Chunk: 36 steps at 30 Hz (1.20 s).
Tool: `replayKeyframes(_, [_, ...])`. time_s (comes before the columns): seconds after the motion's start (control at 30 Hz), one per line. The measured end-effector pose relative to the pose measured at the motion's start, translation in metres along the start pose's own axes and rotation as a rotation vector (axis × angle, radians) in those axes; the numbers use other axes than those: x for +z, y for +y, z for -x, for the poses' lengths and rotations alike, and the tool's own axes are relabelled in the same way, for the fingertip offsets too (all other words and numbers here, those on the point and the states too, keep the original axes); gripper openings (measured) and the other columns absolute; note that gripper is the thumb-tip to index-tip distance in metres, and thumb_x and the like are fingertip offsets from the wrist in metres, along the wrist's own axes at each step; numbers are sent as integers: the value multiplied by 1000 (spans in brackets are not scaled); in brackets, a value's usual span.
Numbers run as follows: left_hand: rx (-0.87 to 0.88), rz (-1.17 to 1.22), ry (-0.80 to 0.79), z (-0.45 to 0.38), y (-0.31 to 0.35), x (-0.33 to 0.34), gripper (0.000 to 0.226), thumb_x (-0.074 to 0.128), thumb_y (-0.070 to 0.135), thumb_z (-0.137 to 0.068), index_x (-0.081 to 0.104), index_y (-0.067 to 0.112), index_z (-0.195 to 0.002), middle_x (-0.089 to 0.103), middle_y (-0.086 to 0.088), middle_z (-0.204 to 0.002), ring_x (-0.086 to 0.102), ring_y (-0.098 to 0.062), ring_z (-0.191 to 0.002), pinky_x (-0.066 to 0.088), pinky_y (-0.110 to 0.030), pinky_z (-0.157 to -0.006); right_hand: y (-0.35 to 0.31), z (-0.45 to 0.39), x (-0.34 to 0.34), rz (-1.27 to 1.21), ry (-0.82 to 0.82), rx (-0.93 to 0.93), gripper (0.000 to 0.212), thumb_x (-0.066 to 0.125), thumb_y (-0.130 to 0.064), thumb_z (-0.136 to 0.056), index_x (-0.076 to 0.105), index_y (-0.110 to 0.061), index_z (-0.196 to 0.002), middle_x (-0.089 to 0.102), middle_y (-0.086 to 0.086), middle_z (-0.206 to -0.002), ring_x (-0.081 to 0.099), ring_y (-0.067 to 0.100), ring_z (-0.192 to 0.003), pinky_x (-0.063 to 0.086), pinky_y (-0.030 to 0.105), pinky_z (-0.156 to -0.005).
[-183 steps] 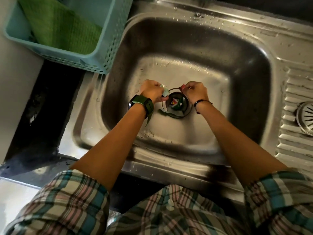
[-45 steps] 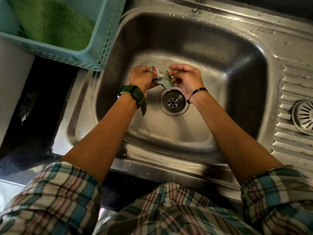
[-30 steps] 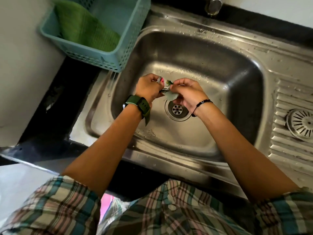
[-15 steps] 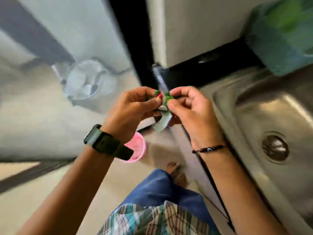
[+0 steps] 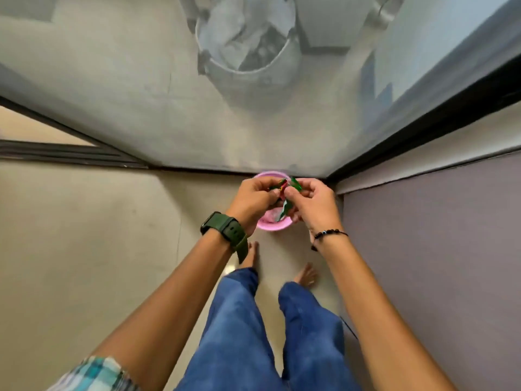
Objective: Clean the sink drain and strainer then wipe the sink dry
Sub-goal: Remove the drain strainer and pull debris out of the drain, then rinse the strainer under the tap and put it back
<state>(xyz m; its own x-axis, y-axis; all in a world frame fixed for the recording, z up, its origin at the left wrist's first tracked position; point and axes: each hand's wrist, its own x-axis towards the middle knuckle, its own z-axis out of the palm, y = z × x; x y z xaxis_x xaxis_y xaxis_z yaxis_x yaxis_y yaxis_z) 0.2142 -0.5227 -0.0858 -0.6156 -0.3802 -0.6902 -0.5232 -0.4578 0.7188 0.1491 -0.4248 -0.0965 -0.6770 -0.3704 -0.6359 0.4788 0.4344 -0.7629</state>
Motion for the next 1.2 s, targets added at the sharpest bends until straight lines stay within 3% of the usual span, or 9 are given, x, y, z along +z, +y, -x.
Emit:
replayKeyframes(0.13, [-108, -92, 108, -76, -73, -15, 33, 45, -15, -83, 63, 1, -105, 63, -13, -94, 60, -12, -70, 53, -13, -57, 73, -69, 36, 43, 45, 145, 13, 55, 4, -84, 55, -6, -91, 58, 6, -64, 51, 5, -30, 43, 17, -33])
replayKeyframes(0.3, [-279, -315, 195, -150, -164, -24, 24, 61, 1, -77, 62, 8, -100, 67, -20, -104, 64, -31, -95, 53, -41, -87, 165, -138, 57, 144, 78, 310, 22, 55, 7, -81, 61, -2, -101, 58, 5, -69, 56, 14, -41, 49, 17, -36])
replayKeyframes(0.43, [-290, -449, 185, -211, -225, -20, 16, 60, 9, -80, 62, 7, -96, 68, -16, -103, 61, -28, -91, 44, -27, -75, 236, -202, 63, 327, 30, 343, 32, 53, 5, -79, 67, -6, -104, 69, 16, -97, 67, 30, -75, 59, 39, -71])
replayKeyframes(0.53, [-317, -542, 145, -262, -261, -17, 21, 58, 13, -84, 63, 3, -101, 67, -19, -106, 61, -33, -99, 41, -31, -73, 274, -252, 68, 529, 46, 255, 40, 53, -1, -81, 64, -16, -116, 65, 9, -121, 59, 29, -110, 47, 37, -99])
replayKeyframes(0.7, [-398, -466, 158, -325, -303, -22, 27, 54, 12, -85, 61, -5, -105, 65, -23, -109, 62, -32, -95, 46, -35, -78, 310, -313, 75, 756, -97, 180, 36, 51, -11, -86, 60, -17, -120, 62, 16, -123, 56, 34, -113, 45, 35, -97])
replayKeyframes(0.83, [-440, -343, 140, -321, -298, -25, 28, 49, 4, -88, 56, -11, -111, 61, -26, -113, 59, -33, -97, 44, -33, -76, 311, -315, 70, 917, -234, 280, 44, 51, -13, -87, 40, -10, -130, 53, 21, -129, 52, 38, -115, 44, 39, -97])
replayKeyframes(1.0, [-310, -205, 224, -249, -233, -17, 36, 39, -16, -78, 51, 14, -64, 47, 1, -69, 47, -20, -68, 46, -24, -59, 255, -245, 44, 735, -29, 182, 44, 48, -2, -85, 46, -10, -127, 55, 20, -128, 52, 36, -114, 42, 34, -90])
replayKeyframes(1.1, [-235, -193, 180, -185, -182, 1, 46, 37, -17, -80, 58, 3, -116, 52, 0, -100, 46, -9, -68, 45, -16, -51, 208, -177, 16, 583, 53, 170, 32, 47, -1, -87, 56, -4, -117, 59, 21, -122, 54, 36, -112, 42, 35, -91])
replayKeyframes(1.2, [-145, -221, 86, -114, -113, 36, 56, 37, -18, -78, 53, 6, -125, 60, -3, -106, 51, -11, -72, 45, -19, -58, 142, -98, -20, 375, 173, 124, 37, 46, 5, -83, 60, -5, -116, 63, 15, -120, 56, 29, -114, 42, 30, -97])
